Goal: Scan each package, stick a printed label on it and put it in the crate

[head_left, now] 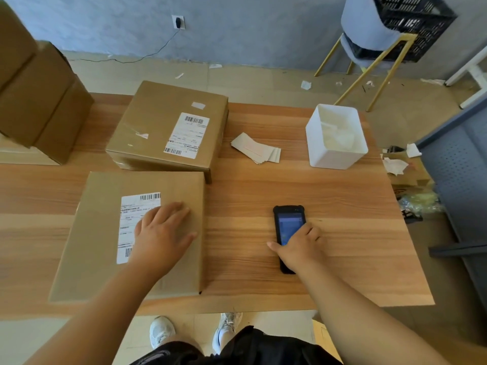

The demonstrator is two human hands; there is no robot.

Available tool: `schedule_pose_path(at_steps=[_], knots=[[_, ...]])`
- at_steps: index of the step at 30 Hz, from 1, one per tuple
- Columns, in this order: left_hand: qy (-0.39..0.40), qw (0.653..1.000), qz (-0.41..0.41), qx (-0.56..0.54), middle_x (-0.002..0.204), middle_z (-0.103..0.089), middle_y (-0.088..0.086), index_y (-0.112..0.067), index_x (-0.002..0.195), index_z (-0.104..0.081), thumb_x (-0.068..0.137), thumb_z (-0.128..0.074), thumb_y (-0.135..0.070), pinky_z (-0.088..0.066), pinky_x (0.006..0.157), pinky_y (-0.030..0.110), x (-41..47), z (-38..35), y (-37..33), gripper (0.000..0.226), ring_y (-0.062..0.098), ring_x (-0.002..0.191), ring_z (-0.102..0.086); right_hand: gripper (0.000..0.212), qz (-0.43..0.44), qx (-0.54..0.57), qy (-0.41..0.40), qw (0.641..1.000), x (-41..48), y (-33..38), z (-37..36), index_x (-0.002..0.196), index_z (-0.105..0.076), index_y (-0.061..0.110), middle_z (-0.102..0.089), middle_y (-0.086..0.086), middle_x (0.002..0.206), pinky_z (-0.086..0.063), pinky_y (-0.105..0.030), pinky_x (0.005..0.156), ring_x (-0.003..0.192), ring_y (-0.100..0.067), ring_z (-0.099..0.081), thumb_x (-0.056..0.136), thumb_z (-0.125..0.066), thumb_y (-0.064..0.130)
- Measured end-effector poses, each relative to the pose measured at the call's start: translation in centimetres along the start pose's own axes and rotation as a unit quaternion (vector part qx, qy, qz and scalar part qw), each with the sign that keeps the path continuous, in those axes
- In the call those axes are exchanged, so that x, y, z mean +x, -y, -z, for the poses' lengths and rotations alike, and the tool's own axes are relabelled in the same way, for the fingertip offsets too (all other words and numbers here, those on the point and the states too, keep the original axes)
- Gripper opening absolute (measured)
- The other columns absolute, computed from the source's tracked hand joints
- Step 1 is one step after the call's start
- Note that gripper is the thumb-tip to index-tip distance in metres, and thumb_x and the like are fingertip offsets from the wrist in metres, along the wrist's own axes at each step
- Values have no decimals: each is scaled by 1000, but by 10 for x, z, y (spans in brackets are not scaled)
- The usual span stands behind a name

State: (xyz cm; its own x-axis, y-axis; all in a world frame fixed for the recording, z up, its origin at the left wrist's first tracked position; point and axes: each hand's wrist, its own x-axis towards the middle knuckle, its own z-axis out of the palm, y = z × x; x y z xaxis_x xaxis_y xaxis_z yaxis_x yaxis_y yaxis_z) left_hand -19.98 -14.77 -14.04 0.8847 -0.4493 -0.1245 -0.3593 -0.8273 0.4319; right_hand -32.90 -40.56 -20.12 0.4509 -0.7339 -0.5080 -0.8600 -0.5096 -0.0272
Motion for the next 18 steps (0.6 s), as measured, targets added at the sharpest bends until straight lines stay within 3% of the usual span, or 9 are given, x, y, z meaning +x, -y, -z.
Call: schedule_pose_path(at_steps=[4,6,8,11,13,16,18], knots=[[-2,1000,-15,0,142,-43,-6,-24,131,-54,80,-69,-40,-25,106,50,-3,-1,1,55,28,131,-30,114,-22,58,13,998,6,7,7,140,-22,4,-30,-12,137,-43,-36,85,120,-28,-39,61,-73,69],[6,1000,-13,-8,142,-43,-7,-25,130,-54,79,-69,-39,-25,107,50,-2,1,2,54,28,132,-29,109,-41,79,27,996,4,10,15,138,-26,3,-32,-12,134,-41,-31,66,106,-26,-43,61,-79,58],[7,999,-17,-30,139,-47,-6,-23,124,-60,78,-73,-33,-27,106,48,0,6,4,49,28,130,-33,106,-45,98,24,994,1,13,22,137,-27,3,-31,-12,132,-36,-29,57,91,-23,-45,60,-83,49],[-7,996,-28,-79,126,-58,-1,-17,113,-67,77,-75,-23,-33,102,38,1,14,10,37,28,120,-45,101,-12,157,22,987,-8,22,33,132,-26,7,-27,-13,128,-42,-30,57,78,-21,-47,58,-87,39],[-25,994,-29,-101,117,-61,-2,-15,110,-68,79,-74,-20,-34,97,29,-3,22,15,32,24,114,-49,92,33,191,10,981,-19,31,44,124,-28,13,-34,-8,123,-43,-31,56,81,-23,-50,57,-88,37],[-45,992,-30,-112,110,-62,-1,-14,105,-68,80,-72,-17,-42,88,30,-17,34,27,26,22,106,-56,78,111,217,-11,970,-44,49,64,106,-28,23,-48,0,107,-47,-34,61,86,-22,-55,57,-88,37],[-55,992,-26,-111,108,-63,1,-12,103,-68,79,-72,-14,-43,82,29,-29,42,41,25,22,100,-59,79,166,196,-18,966,-65,61,77,106,-28,25,-48,2,104,-44,-33,60,87,-21,-54,57,-87,39]])
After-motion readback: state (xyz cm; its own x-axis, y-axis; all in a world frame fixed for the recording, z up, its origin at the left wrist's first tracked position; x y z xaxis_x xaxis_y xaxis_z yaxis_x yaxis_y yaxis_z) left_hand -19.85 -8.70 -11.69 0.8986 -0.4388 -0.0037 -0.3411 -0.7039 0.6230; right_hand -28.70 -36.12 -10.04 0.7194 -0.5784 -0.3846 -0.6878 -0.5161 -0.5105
